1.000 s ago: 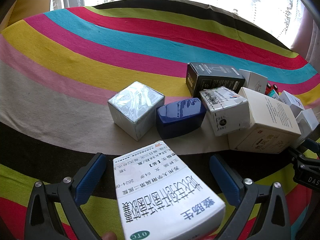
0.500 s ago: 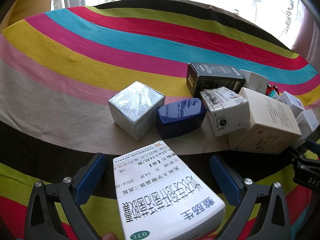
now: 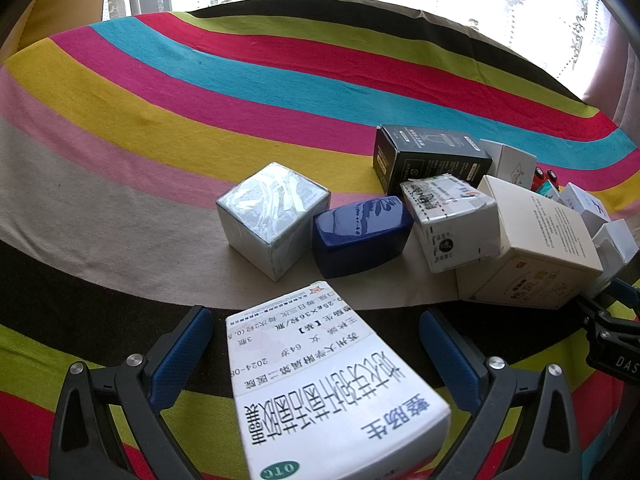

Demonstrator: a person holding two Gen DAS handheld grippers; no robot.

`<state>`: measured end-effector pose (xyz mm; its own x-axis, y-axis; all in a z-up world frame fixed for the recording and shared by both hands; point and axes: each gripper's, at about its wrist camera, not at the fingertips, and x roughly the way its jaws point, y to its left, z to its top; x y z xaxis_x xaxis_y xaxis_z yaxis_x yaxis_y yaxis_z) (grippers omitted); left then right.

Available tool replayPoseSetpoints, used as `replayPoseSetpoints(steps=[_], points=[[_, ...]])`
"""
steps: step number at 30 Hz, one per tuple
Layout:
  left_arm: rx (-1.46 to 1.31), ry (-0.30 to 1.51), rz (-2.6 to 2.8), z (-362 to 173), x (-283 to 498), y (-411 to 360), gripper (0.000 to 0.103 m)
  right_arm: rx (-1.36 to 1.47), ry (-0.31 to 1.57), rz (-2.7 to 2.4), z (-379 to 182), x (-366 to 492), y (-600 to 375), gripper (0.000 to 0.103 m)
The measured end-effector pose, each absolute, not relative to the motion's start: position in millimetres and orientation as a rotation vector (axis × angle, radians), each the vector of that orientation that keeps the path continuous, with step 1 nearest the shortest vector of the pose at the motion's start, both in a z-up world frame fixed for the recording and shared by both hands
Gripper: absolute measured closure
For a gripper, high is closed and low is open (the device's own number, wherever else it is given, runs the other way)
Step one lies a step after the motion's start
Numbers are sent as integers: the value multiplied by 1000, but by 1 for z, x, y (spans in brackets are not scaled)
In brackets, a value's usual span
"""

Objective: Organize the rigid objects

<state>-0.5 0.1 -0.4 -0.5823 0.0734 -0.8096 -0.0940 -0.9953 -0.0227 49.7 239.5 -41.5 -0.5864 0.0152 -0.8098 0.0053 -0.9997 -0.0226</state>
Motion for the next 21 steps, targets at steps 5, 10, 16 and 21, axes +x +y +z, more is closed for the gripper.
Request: replayPoseSetpoints(steps=[5, 10, 16, 21], points=[[-1387, 34, 2714, 0, 0, 0, 0, -1426, -35, 2793, -41, 50, 240, 0], [-1387, 34, 2714, 0, 0, 0, 0, -1425, -36, 2791, -42, 49, 240, 0], [-1386, 34, 2714, 0, 0, 0, 0, -1425, -31, 2793, -41, 51, 240, 0], [-1387, 33, 2713, -1, -1, 1, 0, -1432, -47, 2807, -40, 52, 241, 0]])
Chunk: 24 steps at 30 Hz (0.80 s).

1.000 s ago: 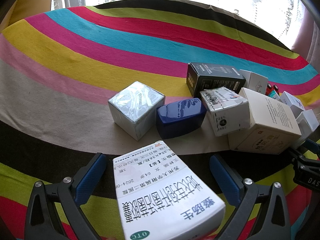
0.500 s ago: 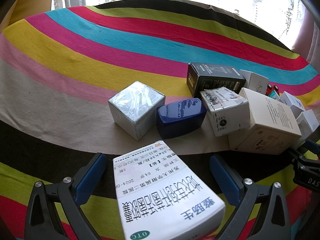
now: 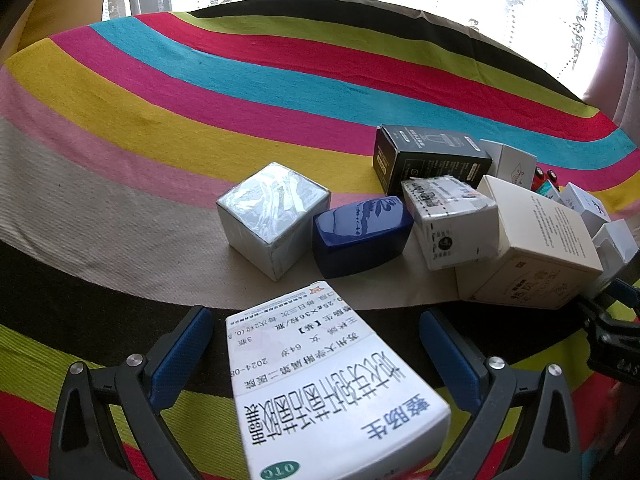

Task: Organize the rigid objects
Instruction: 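Lift the large white box with the right gripper while the left gripper holds its box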

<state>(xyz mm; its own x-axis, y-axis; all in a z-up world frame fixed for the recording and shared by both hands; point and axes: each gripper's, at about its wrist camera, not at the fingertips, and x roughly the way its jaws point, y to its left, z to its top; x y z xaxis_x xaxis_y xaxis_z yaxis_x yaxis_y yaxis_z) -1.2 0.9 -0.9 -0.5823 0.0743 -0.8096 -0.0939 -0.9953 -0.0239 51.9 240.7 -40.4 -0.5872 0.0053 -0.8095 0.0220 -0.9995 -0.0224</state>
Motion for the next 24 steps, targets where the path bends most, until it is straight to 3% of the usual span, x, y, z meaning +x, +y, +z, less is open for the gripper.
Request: replayPoseSetpoints(steps=[10, 24], points=[[-1385, 35, 2711, -1, -1, -1, 0, 1302, 175, -2530, -38, 66, 270, 0], [-1385, 34, 2711, -1, -1, -1, 0, 1190, -151, -2579, -22, 45, 275, 1]])
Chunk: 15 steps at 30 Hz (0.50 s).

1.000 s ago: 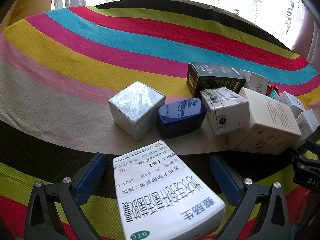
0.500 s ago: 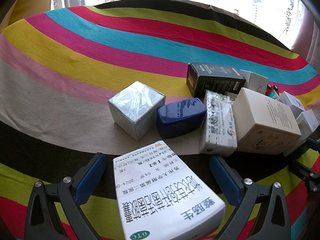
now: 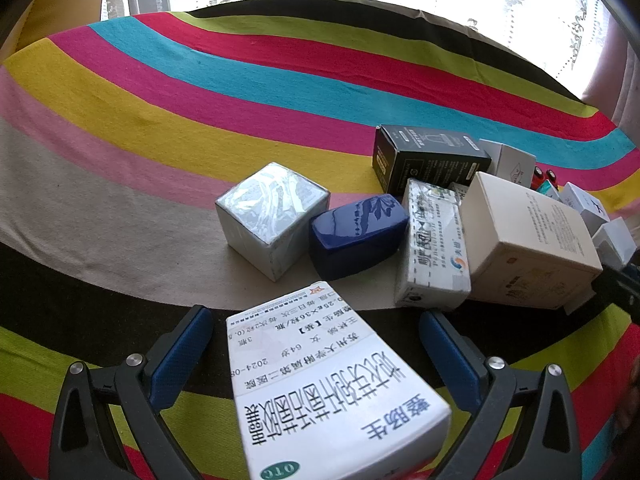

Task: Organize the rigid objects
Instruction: 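Lift the large white box with the right gripper while the left gripper holds its box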

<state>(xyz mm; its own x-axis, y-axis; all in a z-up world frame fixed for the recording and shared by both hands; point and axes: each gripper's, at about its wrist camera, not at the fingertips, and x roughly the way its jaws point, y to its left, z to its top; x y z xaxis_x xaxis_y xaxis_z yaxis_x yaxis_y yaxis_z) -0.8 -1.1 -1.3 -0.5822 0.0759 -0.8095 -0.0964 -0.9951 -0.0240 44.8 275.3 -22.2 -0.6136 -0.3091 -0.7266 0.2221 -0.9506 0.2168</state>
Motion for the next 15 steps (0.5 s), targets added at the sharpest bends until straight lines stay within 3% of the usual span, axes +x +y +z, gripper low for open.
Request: replayPoseSetpoints(steps=[10, 15], points=[[-1385, 34, 2711, -1, -1, -1, 0, 1092, -130, -2495, -12, 57, 279, 5], [-1385, 34, 2711, -1, -1, -1, 0, 1145, 98, -2378, -10, 92, 280, 4]])
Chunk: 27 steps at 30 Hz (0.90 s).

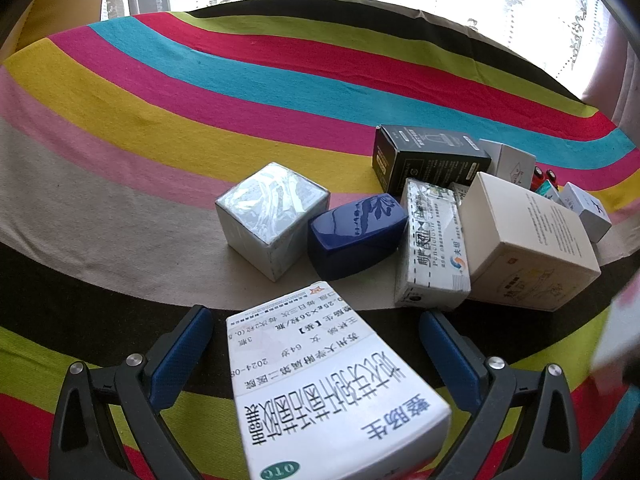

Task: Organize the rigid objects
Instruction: 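Lift the large white box with the right gripper while the left gripper holds its box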

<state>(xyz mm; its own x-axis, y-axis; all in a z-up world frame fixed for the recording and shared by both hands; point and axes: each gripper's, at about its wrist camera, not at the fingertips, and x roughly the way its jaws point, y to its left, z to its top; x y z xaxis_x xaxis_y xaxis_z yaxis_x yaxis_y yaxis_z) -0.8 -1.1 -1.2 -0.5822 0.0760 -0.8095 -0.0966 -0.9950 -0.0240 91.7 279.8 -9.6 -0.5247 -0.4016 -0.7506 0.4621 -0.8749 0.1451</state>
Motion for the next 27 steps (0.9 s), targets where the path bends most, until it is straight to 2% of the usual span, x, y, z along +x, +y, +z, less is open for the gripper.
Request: replayPoseSetpoints(steps=[6, 13, 16, 17, 19, 21, 24, 27], points=[[-1385, 35, 2711, -1, -1, -1, 0, 1106, 168, -2223, -5, 138, 300, 4], [-1385, 34, 2711, -1, -1, -1, 0, 1191, 105, -2403, -6, 89, 298, 3], [-1385, 35, 2711, -1, -1, -1, 0, 1298, 272, -2373, -17, 61, 264, 1], [-1385, 34, 2711, -1, -1, -1, 0, 1340, 405, -2364, -23, 49, 246, 1], [-1385, 34, 2710, -1, -1, -1, 0, 1340, 543, -2365, -27, 40, 231, 1], [-1385, 35, 2711, -1, -1, -1, 0, 1317, 587, -2380, -24, 30, 223, 1], [-1385, 34, 2710, -1, -1, -1, 0, 1263, 457, -2439, -6, 26, 237, 1], [-1386, 35, 2711, -1, -1, -1, 0, 1160, 112, -2484, 23, 32, 272, 1]])
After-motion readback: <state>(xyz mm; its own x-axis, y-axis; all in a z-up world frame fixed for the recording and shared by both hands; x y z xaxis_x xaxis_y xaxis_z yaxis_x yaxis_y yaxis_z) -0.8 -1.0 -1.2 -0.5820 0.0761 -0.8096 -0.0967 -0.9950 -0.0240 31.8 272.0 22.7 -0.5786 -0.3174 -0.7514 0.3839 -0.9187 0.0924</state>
